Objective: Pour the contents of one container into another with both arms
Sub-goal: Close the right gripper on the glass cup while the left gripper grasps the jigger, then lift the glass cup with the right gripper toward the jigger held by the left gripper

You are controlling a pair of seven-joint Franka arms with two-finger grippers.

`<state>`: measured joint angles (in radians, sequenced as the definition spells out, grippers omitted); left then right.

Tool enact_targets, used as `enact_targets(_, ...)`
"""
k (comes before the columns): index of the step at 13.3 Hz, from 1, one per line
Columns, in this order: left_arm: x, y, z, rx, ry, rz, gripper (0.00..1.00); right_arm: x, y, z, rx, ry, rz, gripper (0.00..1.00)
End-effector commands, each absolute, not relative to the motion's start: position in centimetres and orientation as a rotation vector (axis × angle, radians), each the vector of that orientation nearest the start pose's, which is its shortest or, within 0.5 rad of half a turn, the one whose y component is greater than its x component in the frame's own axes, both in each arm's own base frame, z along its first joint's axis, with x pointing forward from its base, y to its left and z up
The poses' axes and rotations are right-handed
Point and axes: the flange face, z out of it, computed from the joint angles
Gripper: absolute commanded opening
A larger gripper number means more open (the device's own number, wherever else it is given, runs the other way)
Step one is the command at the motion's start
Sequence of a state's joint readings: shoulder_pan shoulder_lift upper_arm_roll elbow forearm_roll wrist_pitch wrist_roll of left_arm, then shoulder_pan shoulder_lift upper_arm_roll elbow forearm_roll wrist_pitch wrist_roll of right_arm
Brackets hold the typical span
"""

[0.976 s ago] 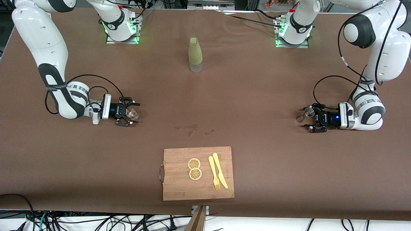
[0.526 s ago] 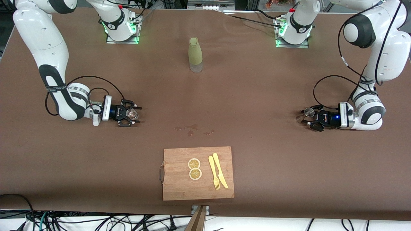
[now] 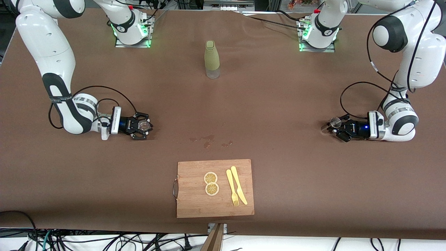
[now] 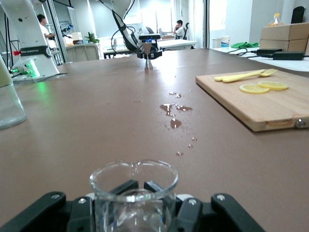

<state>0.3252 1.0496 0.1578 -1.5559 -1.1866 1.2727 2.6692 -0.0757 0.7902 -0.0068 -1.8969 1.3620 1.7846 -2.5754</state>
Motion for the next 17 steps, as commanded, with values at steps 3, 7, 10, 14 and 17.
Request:
enact_targets(3, 56.1, 13.9, 5.1, 1.197, -1.281, 1.207, 0.0, 60.0, 9.4, 12.3, -1.406, -1.243, -0.946, 0.01)
enact_targets(7, 57.8, 12.7, 7.9, 1.218, -1.251, 1.131, 0.0, 62.9, 17.2, 16.8, -1.351, -1.264, -0.853, 0.01)
enact_targets(10, 60.0, 7.9, 10.1, 1.174, -1.283, 1.08, 0.0, 63.6, 23.3, 19.9, -1.335, -1.257, -0.789, 0.01)
enact_targets(14, 62.8, -1.4, 10.7, 1.161, -1.279, 1.114, 0.0, 64.4, 31.0, 23.5, -1.397, -1.328, -0.781, 0.01)
enact_targets(17, 63.6, -8.7, 10.3, 1.172, -1.273, 1.12, 0.0, 63.4, 36.9, 26.5, -1.538, -1.327, -0.756, 0.01)
